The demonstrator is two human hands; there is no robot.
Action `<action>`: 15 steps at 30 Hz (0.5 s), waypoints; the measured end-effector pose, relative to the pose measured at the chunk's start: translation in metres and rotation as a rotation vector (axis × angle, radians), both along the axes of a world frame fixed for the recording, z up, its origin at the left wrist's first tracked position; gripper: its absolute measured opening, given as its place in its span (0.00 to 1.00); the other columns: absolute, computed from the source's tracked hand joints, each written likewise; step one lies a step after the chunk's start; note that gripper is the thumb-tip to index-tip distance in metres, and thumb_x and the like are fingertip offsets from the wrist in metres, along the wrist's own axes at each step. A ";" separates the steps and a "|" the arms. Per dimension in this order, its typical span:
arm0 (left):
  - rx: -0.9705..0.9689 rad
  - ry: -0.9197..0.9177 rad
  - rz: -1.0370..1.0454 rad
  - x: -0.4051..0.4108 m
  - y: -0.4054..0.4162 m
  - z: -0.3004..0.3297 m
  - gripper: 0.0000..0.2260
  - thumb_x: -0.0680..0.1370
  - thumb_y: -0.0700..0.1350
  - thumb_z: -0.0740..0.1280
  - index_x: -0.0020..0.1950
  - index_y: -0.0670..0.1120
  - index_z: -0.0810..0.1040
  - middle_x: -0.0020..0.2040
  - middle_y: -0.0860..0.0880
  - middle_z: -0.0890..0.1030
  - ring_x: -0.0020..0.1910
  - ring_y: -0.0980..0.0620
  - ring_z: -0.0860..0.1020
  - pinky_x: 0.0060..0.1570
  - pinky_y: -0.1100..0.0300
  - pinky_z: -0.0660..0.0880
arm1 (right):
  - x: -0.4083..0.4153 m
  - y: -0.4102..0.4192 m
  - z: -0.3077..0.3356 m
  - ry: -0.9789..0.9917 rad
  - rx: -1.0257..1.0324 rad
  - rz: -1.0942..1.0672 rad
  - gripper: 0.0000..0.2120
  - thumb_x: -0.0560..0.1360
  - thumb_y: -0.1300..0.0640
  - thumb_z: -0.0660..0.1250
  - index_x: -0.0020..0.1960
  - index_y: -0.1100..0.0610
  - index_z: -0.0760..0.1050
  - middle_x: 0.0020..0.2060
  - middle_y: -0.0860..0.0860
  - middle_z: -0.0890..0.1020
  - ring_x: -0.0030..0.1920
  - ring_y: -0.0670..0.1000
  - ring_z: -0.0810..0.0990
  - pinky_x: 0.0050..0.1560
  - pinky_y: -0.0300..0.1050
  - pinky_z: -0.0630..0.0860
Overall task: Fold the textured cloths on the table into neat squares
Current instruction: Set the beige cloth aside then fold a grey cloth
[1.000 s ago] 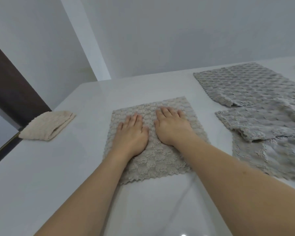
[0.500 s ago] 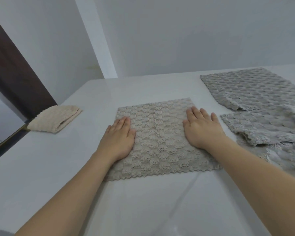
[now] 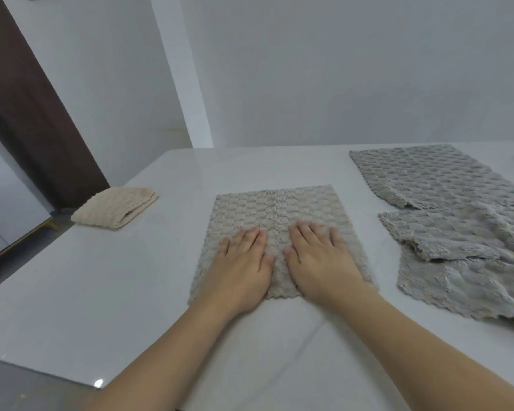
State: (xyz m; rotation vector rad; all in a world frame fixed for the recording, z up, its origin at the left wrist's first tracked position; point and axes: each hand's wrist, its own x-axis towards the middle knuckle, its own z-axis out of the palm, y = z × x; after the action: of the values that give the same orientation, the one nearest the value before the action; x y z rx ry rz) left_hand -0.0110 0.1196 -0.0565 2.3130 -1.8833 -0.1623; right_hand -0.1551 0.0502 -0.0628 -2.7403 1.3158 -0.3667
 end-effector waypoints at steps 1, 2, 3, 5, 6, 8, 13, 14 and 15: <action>0.001 -0.016 0.007 -0.001 0.001 -0.006 0.26 0.84 0.55 0.44 0.81 0.50 0.47 0.81 0.54 0.45 0.79 0.56 0.41 0.77 0.51 0.39 | 0.000 0.001 -0.006 0.007 0.003 -0.002 0.37 0.75 0.44 0.33 0.78 0.59 0.56 0.77 0.54 0.58 0.77 0.55 0.54 0.75 0.58 0.47; 0.001 -0.029 0.022 0.000 0.000 -0.009 0.26 0.84 0.56 0.44 0.81 0.50 0.46 0.81 0.54 0.45 0.79 0.56 0.41 0.77 0.51 0.40 | -0.001 -0.002 -0.008 0.019 0.017 -0.011 0.39 0.73 0.43 0.31 0.78 0.58 0.54 0.78 0.54 0.56 0.77 0.55 0.53 0.75 0.58 0.46; 0.007 -0.037 0.028 0.001 -0.002 -0.009 0.26 0.84 0.56 0.44 0.81 0.50 0.46 0.81 0.54 0.45 0.79 0.55 0.42 0.77 0.50 0.40 | -0.001 -0.005 -0.008 0.031 0.040 -0.021 0.39 0.72 0.43 0.30 0.79 0.57 0.52 0.78 0.52 0.54 0.78 0.53 0.50 0.75 0.57 0.44; 0.017 -0.047 0.019 0.001 -0.004 -0.007 0.26 0.84 0.56 0.43 0.81 0.50 0.45 0.81 0.54 0.45 0.79 0.55 0.42 0.77 0.50 0.40 | 0.000 -0.008 -0.004 0.060 0.060 -0.028 0.31 0.79 0.45 0.35 0.79 0.55 0.48 0.79 0.51 0.50 0.78 0.52 0.47 0.76 0.56 0.42; 0.019 -0.053 0.019 0.001 -0.003 -0.006 0.26 0.84 0.56 0.43 0.81 0.50 0.45 0.81 0.54 0.45 0.79 0.55 0.42 0.77 0.50 0.40 | 0.000 -0.009 -0.003 0.060 0.057 -0.031 0.28 0.81 0.46 0.39 0.79 0.55 0.48 0.79 0.50 0.50 0.78 0.51 0.46 0.76 0.56 0.42; 0.024 -0.054 0.024 0.001 -0.004 -0.007 0.26 0.84 0.56 0.43 0.81 0.50 0.45 0.81 0.54 0.45 0.79 0.55 0.42 0.77 0.51 0.40 | 0.000 -0.008 -0.001 0.056 0.075 -0.034 0.27 0.82 0.47 0.42 0.79 0.55 0.47 0.79 0.50 0.49 0.78 0.51 0.45 0.76 0.55 0.41; 0.041 -0.046 -0.001 0.017 0.005 -0.003 0.26 0.84 0.56 0.43 0.81 0.51 0.45 0.81 0.54 0.45 0.79 0.54 0.42 0.77 0.51 0.41 | -0.015 -0.009 0.001 0.075 0.099 -0.038 0.27 0.82 0.46 0.40 0.80 0.53 0.45 0.79 0.48 0.48 0.78 0.50 0.45 0.76 0.53 0.41; 0.047 -0.053 0.018 0.028 0.010 -0.004 0.26 0.84 0.56 0.43 0.81 0.50 0.45 0.81 0.53 0.45 0.79 0.54 0.43 0.77 0.51 0.41 | -0.025 -0.011 0.001 0.082 0.110 -0.058 0.27 0.82 0.46 0.40 0.80 0.53 0.45 0.79 0.48 0.47 0.78 0.50 0.44 0.76 0.52 0.42; 0.059 -0.061 0.049 0.039 0.017 -0.004 0.26 0.84 0.56 0.43 0.81 0.50 0.44 0.81 0.53 0.45 0.79 0.54 0.43 0.77 0.51 0.42 | -0.037 -0.013 0.001 0.094 0.130 -0.084 0.27 0.82 0.46 0.39 0.80 0.53 0.44 0.79 0.48 0.46 0.78 0.50 0.44 0.76 0.52 0.41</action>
State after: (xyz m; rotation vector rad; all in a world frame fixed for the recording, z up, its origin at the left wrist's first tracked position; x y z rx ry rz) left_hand 0.0280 0.1363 -0.0608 2.4275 -1.8723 -0.1452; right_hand -0.1917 0.0368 -0.0618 -2.6307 1.4270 -0.1537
